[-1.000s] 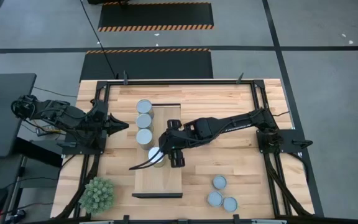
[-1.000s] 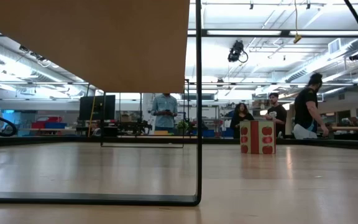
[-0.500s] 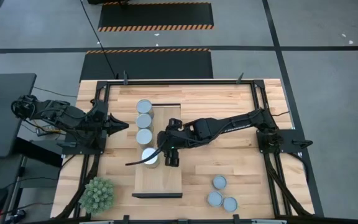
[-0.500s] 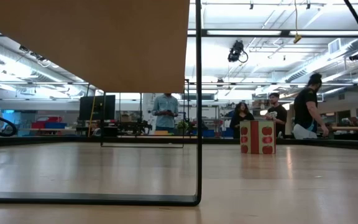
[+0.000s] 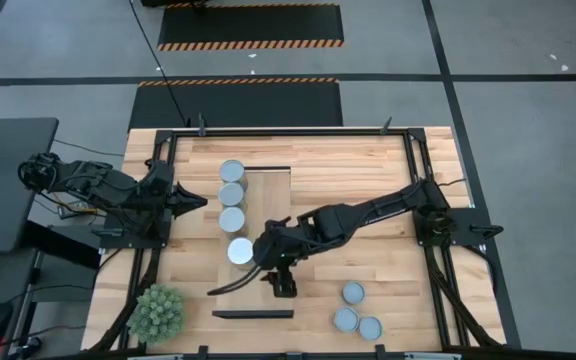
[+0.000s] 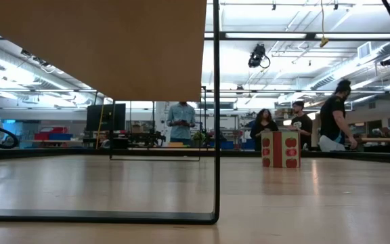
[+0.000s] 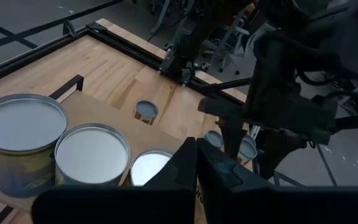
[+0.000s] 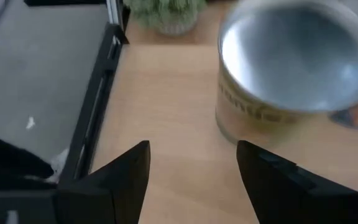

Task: Pick and place cans onto a shelf
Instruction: Put the canned oranges on the shelf

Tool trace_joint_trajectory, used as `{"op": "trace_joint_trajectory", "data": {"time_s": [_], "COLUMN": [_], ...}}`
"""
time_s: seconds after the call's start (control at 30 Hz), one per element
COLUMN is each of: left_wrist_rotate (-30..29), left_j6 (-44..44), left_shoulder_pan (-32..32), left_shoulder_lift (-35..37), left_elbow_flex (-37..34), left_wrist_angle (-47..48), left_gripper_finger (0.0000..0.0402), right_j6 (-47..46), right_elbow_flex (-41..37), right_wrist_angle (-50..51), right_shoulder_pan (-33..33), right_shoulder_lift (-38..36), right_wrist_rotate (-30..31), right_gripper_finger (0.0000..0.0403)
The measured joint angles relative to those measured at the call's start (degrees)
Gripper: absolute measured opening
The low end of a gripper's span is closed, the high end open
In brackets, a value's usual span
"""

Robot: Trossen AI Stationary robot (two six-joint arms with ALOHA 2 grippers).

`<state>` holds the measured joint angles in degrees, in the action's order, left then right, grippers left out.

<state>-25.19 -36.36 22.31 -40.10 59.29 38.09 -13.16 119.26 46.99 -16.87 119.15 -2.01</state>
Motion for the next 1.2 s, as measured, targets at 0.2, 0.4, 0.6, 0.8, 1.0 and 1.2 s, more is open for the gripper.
{"op": "trace_joint_trajectory", "data": {"time_s": [0.2,0.4,0.6,0.8,1.0,1.2], "left_wrist_rotate": [0.0,0.0,0.0,0.0,-0.5,-0.6], "left_j6": [0.1,0.1,0.1,0.0,0.0,0.0], "left_shoulder_pan": [0.0,0.0,0.0,0.0,0.0,0.0], "left_shoulder_lift": [0.0,0.0,0.0,0.0,0.0,0.0], "left_elbow_flex": [0.0,0.0,0.0,0.0,0.0,0.0], "left_wrist_angle": [0.0,-0.2,-0.2,-0.2,-0.2,-0.1], "left_gripper_finger": [0.0016,0.0016,0.0016,0.0016,0.0016,0.0016], "right_j6": [-0.1,0.2,0.3,0.3,0.2,-0.2], "right_elbow_flex": [-3.4,-4.3,-4.3,-4.3,-4.3,-4.3], "right_wrist_angle": [-4.5,-5.6,-9.2,-9.5,-9.9,-11.8], "right_shoulder_pan": [0.3,1.5,2.4,2.7,2.7,2.7], "right_shoulder_lift": [0.1,0.0,0.0,0.0,0.0,0.0], "right_wrist_rotate": [4.9,5.4,5.4,5.0,3.5,3.5], "right_gripper_finger": [0.0247,0.0247,0.0247,0.0247,0.0247,0.0247]}}
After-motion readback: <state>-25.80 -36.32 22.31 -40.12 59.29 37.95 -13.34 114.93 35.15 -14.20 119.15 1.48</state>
